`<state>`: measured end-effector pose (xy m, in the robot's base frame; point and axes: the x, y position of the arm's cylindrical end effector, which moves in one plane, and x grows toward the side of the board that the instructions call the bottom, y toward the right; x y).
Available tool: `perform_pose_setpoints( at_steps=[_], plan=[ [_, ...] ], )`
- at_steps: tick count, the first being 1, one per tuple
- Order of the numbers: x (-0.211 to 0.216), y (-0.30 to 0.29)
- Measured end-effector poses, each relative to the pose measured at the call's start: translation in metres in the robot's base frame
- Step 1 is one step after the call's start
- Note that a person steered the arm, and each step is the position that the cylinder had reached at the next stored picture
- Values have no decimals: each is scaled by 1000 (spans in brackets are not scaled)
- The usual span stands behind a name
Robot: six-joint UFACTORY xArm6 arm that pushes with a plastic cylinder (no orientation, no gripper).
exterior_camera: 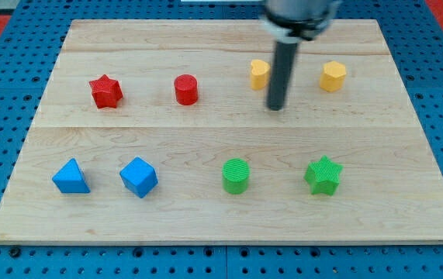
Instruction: Move the red circle to the straight right side of the yellow heart
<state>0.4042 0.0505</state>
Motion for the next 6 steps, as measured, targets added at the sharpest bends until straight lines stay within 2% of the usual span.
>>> perform_pose_setpoints(
  at_steps=[1, 2, 3, 4, 5, 6],
  plan=[
    [4, -49],
    [-14, -83],
    [-21, -100],
    [5, -106],
    [-20, -140],
    [-34, -134]
  ],
)
